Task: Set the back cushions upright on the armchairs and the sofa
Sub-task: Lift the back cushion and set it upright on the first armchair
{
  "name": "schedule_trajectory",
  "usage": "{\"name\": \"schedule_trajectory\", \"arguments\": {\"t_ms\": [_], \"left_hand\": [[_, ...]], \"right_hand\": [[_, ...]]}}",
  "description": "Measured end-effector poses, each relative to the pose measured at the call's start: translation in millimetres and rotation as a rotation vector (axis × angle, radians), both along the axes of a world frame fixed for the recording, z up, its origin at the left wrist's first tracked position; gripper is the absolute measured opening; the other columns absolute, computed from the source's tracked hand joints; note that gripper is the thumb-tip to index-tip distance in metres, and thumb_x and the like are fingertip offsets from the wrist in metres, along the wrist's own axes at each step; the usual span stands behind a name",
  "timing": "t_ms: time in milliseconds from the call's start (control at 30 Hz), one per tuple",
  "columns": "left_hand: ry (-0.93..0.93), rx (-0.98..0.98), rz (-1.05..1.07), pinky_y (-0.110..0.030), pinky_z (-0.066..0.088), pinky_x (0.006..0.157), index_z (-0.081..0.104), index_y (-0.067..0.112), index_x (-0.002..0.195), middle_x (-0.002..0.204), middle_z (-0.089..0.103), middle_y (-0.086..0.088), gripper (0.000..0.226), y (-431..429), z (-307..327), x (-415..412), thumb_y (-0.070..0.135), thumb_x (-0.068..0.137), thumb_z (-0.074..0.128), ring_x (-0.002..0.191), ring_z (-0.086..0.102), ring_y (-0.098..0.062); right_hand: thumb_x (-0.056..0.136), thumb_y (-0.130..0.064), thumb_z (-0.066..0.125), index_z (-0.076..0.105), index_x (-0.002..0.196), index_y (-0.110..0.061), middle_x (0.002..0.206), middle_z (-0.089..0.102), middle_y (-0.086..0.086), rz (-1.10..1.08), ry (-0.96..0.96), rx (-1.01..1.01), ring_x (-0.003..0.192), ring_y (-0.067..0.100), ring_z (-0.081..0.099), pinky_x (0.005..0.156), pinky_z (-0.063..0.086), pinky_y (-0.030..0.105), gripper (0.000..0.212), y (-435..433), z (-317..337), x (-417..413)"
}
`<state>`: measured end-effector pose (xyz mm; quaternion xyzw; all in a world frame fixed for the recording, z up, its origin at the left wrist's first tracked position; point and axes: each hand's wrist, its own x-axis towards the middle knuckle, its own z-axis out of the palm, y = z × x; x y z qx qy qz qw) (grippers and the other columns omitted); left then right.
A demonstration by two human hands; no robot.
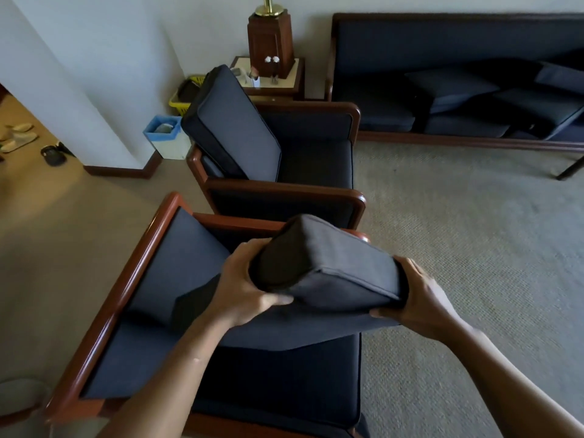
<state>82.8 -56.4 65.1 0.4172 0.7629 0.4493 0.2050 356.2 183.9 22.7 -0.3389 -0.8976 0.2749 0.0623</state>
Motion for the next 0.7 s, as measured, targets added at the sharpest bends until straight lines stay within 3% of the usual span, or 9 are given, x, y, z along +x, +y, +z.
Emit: {"name": "schedule_trajectory", "arguments": {"t_ms": [100,200,300,333,400,500,600,700], "left_hand": [[0.221,-0.087,-0.106,-0.028,0.049,0.093,0.067,0.027,0.130,0.112,0.062,0.019,0.089,32.8,-0.2,21.5,0.047,0.049,0.098,0.107,0.059,-0.011],[0.392,-0.276,-0.245,-0.040,0.050,0.091,0.067,0.020,0.135,0.111,0.064,0.006,0.088,56.6,-42.8,43.0,0.049,0.056,0.092,0.105,0.058,-0.022],[0.451,-0.394,-0.334,-0.043,0.049,0.091,0.064,0.021,0.136,0.114,0.063,0.000,0.084,63.3,-98.3,65.1,0.049,0.060,0.086,0.106,0.060,-0.028],[0.464,-0.383,-0.355,-0.045,0.049,0.092,0.063,0.022,0.137,0.114,0.062,-0.001,0.085,65.4,-112.0,73.7,0.051,0.061,0.084,0.105,0.060,-0.029],[0.508,-0.339,-0.397,-0.048,0.048,0.097,0.060,0.020,0.144,0.119,0.062,-0.005,0.090,70.2,-132.5,89.4,0.057,0.064,0.082,0.108,0.060,-0.031],[0.578,-0.321,-0.435,-0.052,0.036,0.118,0.047,0.018,0.159,0.145,0.057,-0.010,0.095,61.7,-146.8,100.2,0.066,0.081,0.070,0.133,0.054,-0.034],[0.606,-0.278,-0.390,-0.058,0.025,0.126,0.040,0.018,0.164,0.162,0.048,-0.015,0.080,34.0,-156.0,88.7,0.064,0.100,0.053,0.149,0.043,-0.037],[0.639,-0.261,-0.188,-0.064,0.026,0.124,0.050,0.020,0.160,0.162,0.049,-0.017,0.058,-1.9,-166.1,61.0,0.051,0.111,0.040,0.149,0.045,-0.042]], "right_hand": [[0.055,-0.062,0.093,0.026,0.161,-0.031,0.154,0.047,-0.006,-0.016,0.009,-0.209,0.134,0.018,0.050,0.100,0.043,0.036,0.129,-7.0,-28.2,6.9],[0.062,-0.067,0.088,0.017,0.164,-0.042,0.162,0.038,-0.017,-0.022,0.232,-0.619,0.146,0.001,0.040,0.114,0.040,0.030,0.127,-33.4,-44.9,2.7],[0.059,-0.080,0.081,0.016,0.160,-0.046,0.150,0.040,-0.029,-0.148,0.340,-0.840,0.132,-0.019,0.045,0.098,0.045,0.008,0.125,-58.2,-58.2,2.6],[0.055,-0.087,0.078,0.017,0.161,-0.043,0.148,0.042,-0.027,-0.249,0.367,-0.852,0.131,-0.015,0.047,0.094,0.046,0.007,0.129,-63.0,-65.4,5.9],[0.062,-0.087,0.074,0.022,0.164,-0.037,0.150,0.050,-0.011,-0.436,0.368,-0.784,0.136,0.008,0.051,0.099,0.048,0.017,0.126,-64.3,-78.6,14.1],[0.088,-0.054,0.075,0.032,0.163,-0.028,0.151,0.055,0.007,-0.628,0.287,-0.547,0.136,0.022,0.054,0.108,0.049,0.037,0.090,-66.7,-96.9,18.6],[0.095,-0.041,0.074,0.038,0.161,-0.023,0.150,0.058,0.009,-0.688,0.323,-0.432,0.137,0.024,0.055,0.111,0.046,0.034,0.078,-77.3,-103.4,8.3],[0.095,-0.040,0.073,0.040,0.160,-0.018,0.152,0.056,0.007,-0.750,0.357,-0.357,0.137,0.016,0.052,0.109,0.039,0.027,0.076,-82.1,-107.8,2.2]]}}
